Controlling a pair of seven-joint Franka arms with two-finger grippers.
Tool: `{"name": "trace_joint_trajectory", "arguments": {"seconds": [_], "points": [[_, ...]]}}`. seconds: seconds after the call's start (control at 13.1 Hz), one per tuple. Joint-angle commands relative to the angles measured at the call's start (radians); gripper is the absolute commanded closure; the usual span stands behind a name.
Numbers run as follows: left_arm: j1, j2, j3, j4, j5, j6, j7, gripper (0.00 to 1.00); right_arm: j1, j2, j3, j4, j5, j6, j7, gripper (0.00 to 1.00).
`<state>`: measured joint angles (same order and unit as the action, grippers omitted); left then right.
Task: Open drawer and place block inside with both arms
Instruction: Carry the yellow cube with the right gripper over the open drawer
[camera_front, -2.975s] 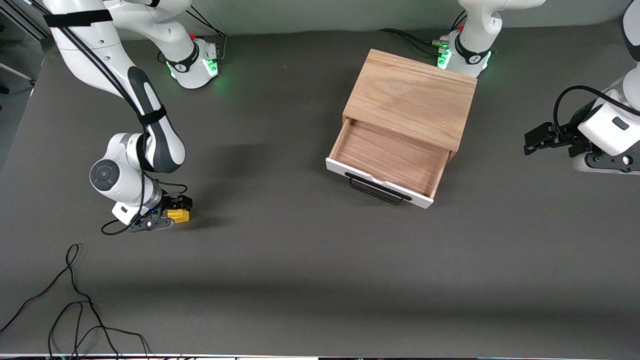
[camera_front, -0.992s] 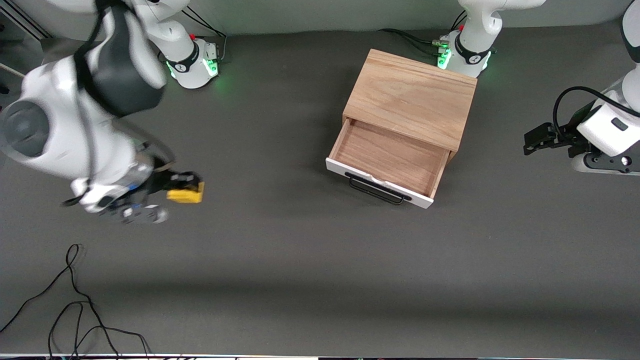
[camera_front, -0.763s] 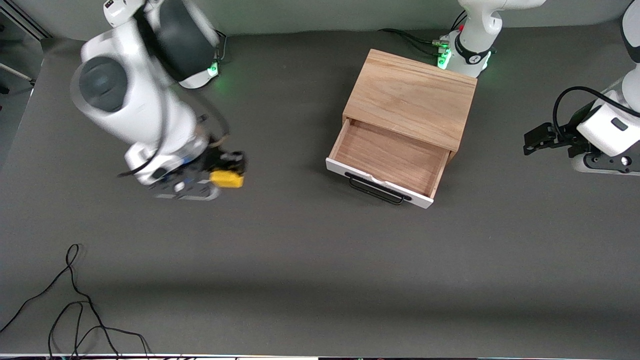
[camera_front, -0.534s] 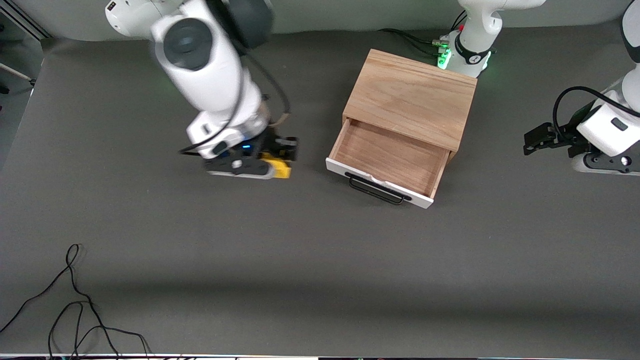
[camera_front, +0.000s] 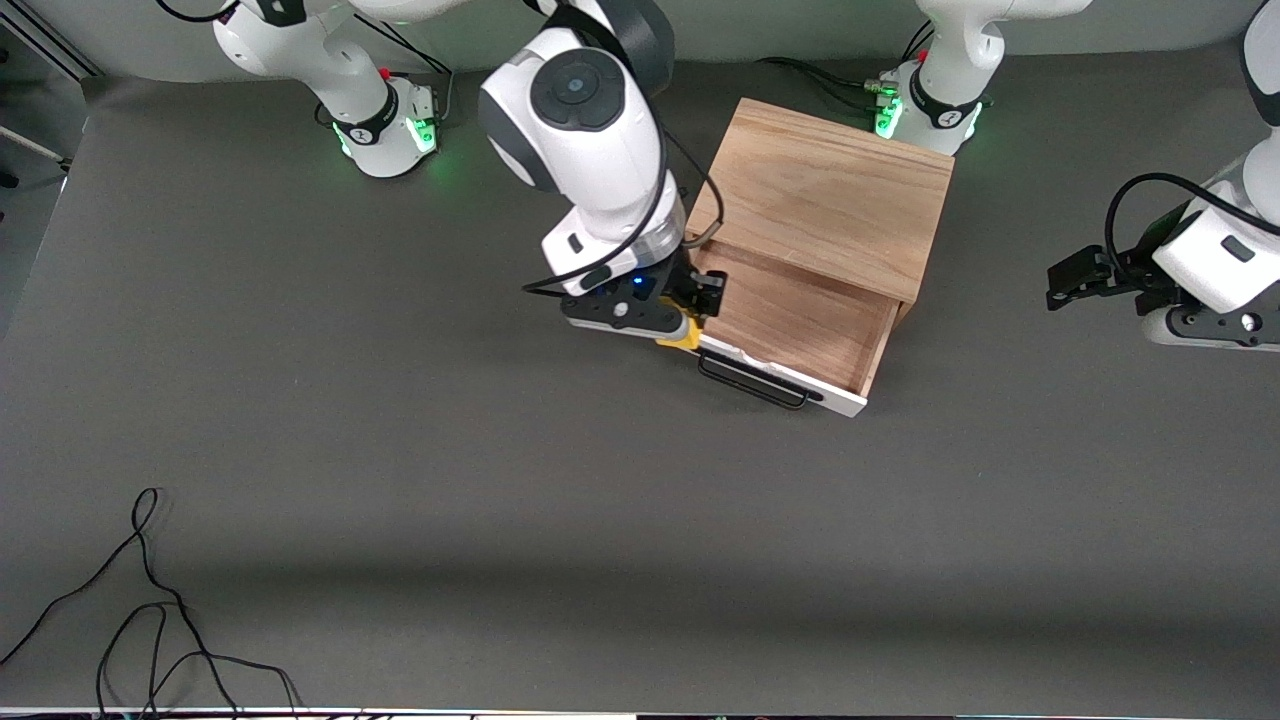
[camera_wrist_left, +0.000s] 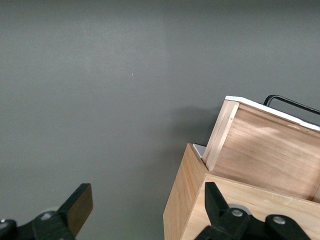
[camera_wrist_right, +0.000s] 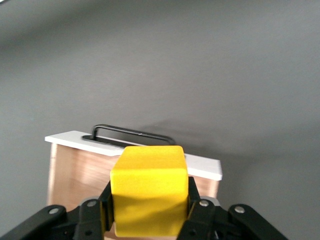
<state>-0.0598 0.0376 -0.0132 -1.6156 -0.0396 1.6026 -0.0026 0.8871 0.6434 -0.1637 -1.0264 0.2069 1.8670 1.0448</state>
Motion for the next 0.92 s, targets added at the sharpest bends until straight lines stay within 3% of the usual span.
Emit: {"name": "trace_joint_trajectory", "arguments": {"seconds": [0.0, 0.46, 0.84], "points": [[0.003, -0.007, -0.005, -0.006, 0.011, -0.004, 0.015, 0.0, -0.005, 0.058, 0.024, 0.069, 0.008, 0.02, 0.049, 0.68], [0.003, -0.007, -0.005, -0.009, 0.011, -0.004, 0.015, 0.0, 0.012, 0.088, 0.092, 0.069, 0.008, 0.107, 0.178, 0.68], [0.003, -0.007, -0.005, -0.009, 0.011, -0.004, 0.015, 0.0, 0.056, 0.212, 0.101, 0.068, 0.008, 0.26, 0.242, 0.68]]}}
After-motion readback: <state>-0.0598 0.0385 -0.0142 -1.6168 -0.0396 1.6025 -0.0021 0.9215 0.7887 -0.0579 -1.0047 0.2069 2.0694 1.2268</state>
